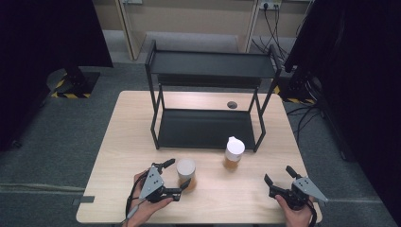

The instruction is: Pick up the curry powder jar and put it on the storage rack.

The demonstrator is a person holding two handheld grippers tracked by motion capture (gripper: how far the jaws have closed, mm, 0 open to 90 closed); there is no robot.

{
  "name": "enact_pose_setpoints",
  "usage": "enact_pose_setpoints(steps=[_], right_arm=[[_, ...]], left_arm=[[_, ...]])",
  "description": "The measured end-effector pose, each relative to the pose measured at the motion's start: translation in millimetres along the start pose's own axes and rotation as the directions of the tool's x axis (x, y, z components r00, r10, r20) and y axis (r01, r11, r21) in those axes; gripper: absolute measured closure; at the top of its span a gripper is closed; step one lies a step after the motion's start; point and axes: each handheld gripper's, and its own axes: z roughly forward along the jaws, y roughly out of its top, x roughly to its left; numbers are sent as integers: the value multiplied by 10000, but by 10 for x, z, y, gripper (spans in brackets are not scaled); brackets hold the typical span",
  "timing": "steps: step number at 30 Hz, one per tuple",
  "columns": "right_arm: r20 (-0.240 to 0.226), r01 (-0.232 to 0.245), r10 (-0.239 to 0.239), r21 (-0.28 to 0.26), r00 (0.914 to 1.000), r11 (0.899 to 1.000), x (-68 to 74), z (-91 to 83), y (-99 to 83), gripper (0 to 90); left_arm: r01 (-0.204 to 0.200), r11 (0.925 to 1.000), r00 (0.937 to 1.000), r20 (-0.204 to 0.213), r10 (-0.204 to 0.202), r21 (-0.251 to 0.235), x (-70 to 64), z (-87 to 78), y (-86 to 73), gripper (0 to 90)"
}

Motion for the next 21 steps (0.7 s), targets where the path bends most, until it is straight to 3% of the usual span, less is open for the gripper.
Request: enact_pose_setpoints(steps=[21], right_arm=[[13,-4,4,7,10000,10000,2,0,1,44]], left_arm=[[64,9993,10000,-29,-63,381,-1,111,23,186]])
